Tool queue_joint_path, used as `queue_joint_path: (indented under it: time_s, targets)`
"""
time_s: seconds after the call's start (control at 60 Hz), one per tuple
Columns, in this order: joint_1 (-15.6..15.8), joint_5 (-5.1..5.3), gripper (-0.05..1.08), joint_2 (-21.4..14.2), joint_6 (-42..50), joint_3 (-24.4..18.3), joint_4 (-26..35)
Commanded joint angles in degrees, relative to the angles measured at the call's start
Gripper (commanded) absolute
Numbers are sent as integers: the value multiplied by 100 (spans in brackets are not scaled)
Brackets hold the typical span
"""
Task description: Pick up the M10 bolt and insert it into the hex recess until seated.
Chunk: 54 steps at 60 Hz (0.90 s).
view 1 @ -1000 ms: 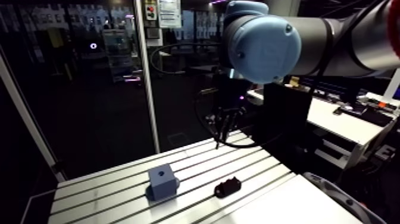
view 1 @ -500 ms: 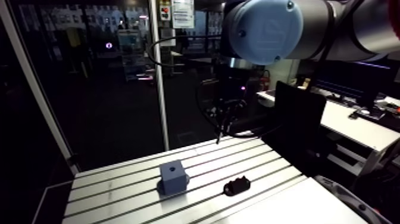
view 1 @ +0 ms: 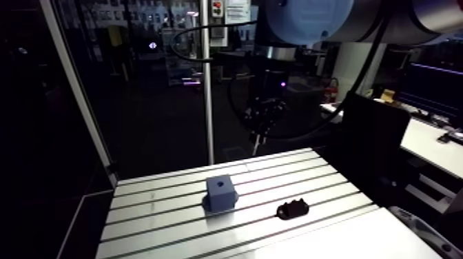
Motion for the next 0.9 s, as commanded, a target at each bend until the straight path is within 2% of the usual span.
queue_joint_path:
  time_s: [0.017,0.267,0.383,0.433,0.5,0.9]
  targets:
    - [274,-69,103,234,-107,-169,124]
    - [471,-129,102,602,-98,-387,94]
    - [672,-287,102,789,-64,-519,122]
    - [709,-313,102,830,-56,-554,130]
    - [823,-419,102,923,-12,-652,228]
    - [917,-476,102,1108,24,-840,449]
